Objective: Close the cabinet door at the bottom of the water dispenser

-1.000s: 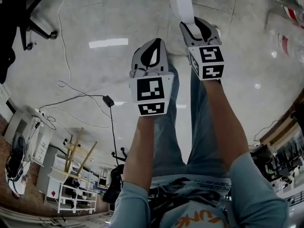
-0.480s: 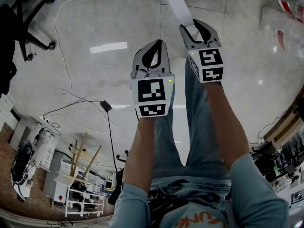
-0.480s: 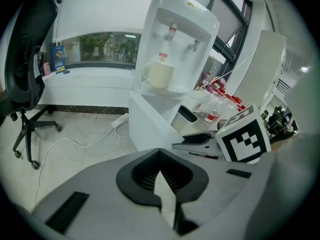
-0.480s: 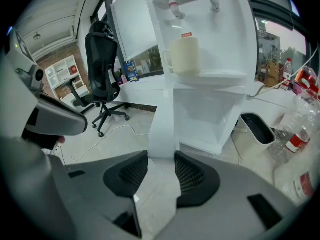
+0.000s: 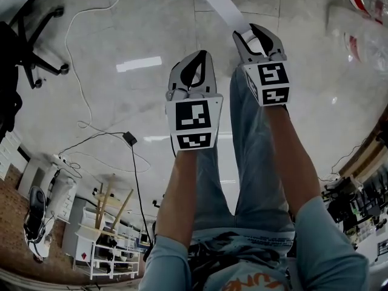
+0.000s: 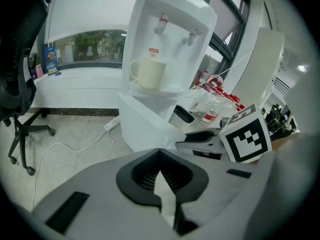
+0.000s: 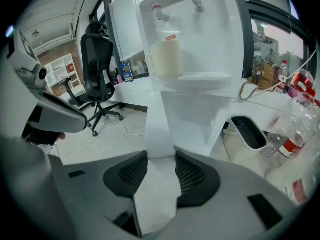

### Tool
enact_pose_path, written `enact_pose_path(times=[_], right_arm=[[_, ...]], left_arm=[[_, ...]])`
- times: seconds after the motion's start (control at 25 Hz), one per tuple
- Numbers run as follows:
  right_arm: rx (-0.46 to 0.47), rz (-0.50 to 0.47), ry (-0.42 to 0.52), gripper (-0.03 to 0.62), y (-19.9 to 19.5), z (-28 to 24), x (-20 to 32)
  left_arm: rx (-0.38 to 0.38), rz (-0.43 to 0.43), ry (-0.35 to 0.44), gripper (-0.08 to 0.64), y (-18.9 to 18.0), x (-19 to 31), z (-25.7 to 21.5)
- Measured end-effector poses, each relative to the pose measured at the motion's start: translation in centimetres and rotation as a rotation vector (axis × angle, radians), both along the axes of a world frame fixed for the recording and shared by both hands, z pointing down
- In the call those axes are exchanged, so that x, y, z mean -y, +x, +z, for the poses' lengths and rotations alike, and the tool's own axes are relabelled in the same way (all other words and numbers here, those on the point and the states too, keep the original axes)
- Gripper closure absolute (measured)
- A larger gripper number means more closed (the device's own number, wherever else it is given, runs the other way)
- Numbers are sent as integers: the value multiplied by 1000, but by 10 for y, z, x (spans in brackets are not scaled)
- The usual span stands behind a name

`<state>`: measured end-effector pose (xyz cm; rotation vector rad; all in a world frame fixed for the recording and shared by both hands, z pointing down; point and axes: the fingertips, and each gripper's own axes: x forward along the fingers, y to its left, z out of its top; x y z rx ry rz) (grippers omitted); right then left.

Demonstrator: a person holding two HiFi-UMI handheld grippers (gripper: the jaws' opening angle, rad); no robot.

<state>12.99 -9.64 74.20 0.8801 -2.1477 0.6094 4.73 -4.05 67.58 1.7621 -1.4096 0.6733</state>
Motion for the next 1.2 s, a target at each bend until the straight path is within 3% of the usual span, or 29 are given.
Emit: enact_pose_path(times=[0.24,0.44,0.76,1.2], right_arm=[[1,10,30,403,22,-1,27],[-4,2,57,400,34,0,50],[-19,-5,83,399,49,0,80],[-15,-31,112,397,63,0,119]], left_arm=[[9,-18,-8,552,0,12,2],[96,-32,30,552,-4,30,0],[82,-22,78,552,18,63,-6],[71,1,85,552,41,85,-4]])
